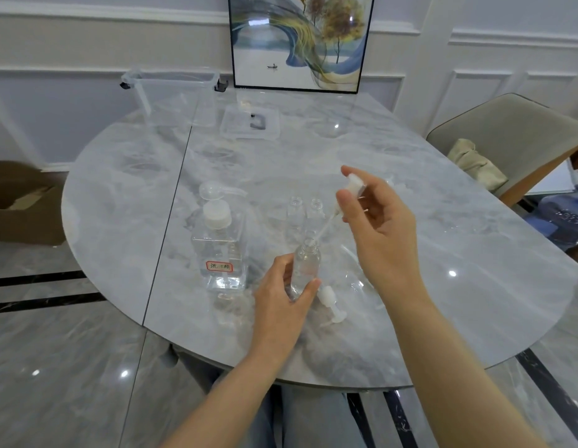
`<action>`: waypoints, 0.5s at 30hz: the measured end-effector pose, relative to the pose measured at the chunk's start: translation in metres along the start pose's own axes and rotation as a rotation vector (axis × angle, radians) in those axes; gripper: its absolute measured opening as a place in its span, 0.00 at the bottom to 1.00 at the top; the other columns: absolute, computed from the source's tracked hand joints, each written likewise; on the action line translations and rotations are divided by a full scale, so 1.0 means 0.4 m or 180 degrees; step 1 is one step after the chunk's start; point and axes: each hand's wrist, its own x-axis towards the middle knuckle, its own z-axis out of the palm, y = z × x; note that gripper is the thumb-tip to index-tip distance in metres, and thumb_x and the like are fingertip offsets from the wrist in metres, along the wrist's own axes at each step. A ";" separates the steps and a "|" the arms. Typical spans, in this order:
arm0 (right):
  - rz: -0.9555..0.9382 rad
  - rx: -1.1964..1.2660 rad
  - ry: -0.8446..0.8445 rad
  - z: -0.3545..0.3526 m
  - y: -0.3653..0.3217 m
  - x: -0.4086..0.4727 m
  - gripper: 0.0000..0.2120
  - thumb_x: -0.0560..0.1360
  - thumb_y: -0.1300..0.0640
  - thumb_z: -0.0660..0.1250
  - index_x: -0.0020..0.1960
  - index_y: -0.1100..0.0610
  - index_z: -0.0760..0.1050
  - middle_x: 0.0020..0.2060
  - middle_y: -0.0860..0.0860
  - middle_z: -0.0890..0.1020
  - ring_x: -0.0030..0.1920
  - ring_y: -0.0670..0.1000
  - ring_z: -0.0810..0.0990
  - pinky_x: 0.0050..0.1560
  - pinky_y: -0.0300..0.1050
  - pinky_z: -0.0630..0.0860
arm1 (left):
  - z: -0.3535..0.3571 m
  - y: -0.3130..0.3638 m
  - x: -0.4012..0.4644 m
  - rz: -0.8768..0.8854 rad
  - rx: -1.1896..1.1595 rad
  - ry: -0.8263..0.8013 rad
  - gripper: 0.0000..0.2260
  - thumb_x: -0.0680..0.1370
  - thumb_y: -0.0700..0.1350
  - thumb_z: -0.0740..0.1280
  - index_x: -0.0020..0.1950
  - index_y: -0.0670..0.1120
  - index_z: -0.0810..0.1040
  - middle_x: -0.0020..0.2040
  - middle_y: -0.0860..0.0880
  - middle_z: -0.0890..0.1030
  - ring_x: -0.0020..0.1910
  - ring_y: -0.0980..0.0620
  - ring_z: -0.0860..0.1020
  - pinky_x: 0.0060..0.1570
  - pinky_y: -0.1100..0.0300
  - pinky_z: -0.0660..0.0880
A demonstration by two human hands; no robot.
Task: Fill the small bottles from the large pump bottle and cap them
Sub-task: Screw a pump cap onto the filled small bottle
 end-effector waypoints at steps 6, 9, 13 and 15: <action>0.0032 -0.0506 -0.0558 0.002 0.036 -0.030 0.23 0.77 0.53 0.73 0.71 0.44 0.76 0.46 0.41 0.82 0.47 0.43 0.79 0.52 0.35 0.75 | 0.001 0.004 -0.001 -0.0048 -0.0041 -0.0037 0.14 0.77 0.44 0.75 0.59 0.55 0.77 0.52 0.59 0.83 0.52 0.60 0.81 0.50 0.69 0.75; 0.0030 -0.0713 -0.1000 -0.007 0.056 -0.046 0.27 0.79 0.54 0.71 0.75 0.40 0.68 0.51 0.40 0.85 0.47 0.40 0.78 0.55 0.32 0.72 | -0.001 -0.002 0.000 -0.0065 -0.0012 -0.0056 0.14 0.77 0.46 0.75 0.60 0.55 0.76 0.53 0.58 0.83 0.54 0.60 0.81 0.52 0.67 0.76; -0.0037 -0.0820 -0.1323 -0.013 0.071 -0.050 0.30 0.83 0.57 0.66 0.80 0.40 0.60 0.55 0.41 0.85 0.52 0.44 0.81 0.56 0.33 0.73 | -0.001 -0.003 0.001 -0.0015 0.0010 -0.0064 0.14 0.77 0.46 0.75 0.60 0.55 0.76 0.52 0.58 0.83 0.53 0.59 0.81 0.51 0.66 0.77; -0.0090 -0.0941 -0.1579 -0.017 0.068 -0.042 0.32 0.84 0.58 0.64 0.81 0.39 0.55 0.57 0.41 0.83 0.57 0.47 0.81 0.57 0.35 0.74 | 0.000 -0.004 0.002 -0.0012 -0.0001 -0.0070 0.14 0.77 0.46 0.75 0.60 0.54 0.76 0.52 0.57 0.83 0.53 0.58 0.82 0.51 0.64 0.78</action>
